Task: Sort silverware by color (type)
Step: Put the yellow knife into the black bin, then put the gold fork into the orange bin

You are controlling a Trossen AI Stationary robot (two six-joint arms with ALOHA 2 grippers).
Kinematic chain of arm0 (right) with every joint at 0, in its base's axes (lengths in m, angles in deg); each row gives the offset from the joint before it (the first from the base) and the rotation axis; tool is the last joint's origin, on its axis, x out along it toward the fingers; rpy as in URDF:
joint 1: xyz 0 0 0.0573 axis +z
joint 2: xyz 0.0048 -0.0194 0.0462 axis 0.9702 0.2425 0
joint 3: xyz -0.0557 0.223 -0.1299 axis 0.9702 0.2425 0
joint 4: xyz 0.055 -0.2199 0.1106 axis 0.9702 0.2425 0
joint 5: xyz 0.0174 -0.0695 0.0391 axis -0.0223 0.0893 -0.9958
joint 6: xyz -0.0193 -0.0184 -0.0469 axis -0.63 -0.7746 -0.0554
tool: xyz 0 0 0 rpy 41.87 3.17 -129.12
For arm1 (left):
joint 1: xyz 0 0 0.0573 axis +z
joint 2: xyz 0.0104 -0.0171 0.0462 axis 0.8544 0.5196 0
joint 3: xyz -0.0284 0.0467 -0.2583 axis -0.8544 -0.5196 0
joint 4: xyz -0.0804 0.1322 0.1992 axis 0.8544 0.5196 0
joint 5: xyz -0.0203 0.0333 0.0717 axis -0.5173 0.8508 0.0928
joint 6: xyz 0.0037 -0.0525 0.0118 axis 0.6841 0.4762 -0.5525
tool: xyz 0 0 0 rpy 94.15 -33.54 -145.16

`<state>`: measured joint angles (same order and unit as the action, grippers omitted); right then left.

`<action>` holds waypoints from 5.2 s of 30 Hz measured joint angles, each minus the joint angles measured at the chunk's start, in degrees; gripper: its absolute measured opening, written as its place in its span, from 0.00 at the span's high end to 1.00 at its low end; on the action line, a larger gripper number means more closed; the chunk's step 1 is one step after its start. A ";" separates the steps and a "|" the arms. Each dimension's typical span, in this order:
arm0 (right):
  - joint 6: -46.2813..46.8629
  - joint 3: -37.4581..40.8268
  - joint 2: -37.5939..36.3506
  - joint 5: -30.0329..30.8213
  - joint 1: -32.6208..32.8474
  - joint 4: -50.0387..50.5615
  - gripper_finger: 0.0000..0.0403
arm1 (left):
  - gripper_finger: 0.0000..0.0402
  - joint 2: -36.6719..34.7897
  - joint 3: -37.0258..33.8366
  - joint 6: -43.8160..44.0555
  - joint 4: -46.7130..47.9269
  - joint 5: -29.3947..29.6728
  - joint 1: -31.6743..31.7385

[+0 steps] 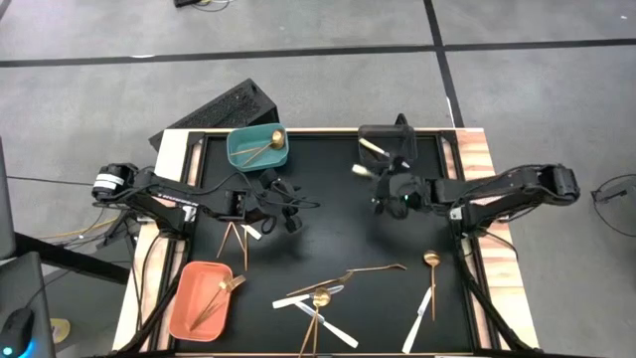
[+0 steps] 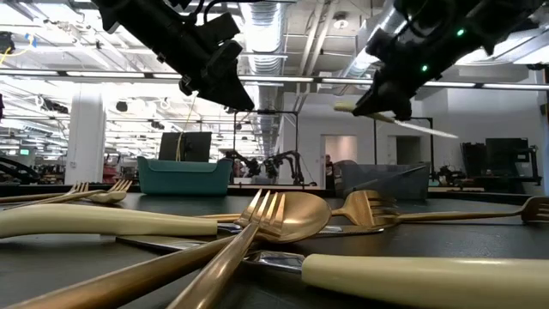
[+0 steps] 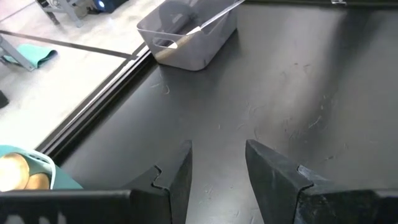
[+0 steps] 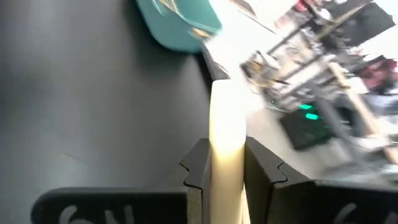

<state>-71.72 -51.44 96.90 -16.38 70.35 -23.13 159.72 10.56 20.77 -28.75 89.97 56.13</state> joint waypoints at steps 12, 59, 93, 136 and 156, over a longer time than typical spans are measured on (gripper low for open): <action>-16.48 -0.77 1.28 -14.33 -25.07 5.55 0.81 | 0.65 0.00 0.01 -2.14 -0.50 2.80 0.41; 8.75 -22.93 19.91 -28.67 -38.57 25.93 0.39 | 0.65 9.61 0.43 -1.93 -9.79 -1.91 3.16; 49.55 -9.14 13.09 -33.72 23.58 30.92 0.59 | 0.65 1.63 0.37 -1.68 -10.15 -3.61 -1.65; 52.80 -9.01 20.33 -5.99 24.79 10.19 0.98 | 0.65 2.03 0.36 -0.73 -11.43 3.72 -12.69; 57.33 -9.70 20.47 -26.31 17.69 -1.97 0.98 | 0.65 19.72 8.20 -33.88 -13.25 -2.31 -11.89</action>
<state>-14.39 -61.14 117.36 -42.69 88.04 -25.10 179.43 18.76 -13.11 -42.00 87.65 44.24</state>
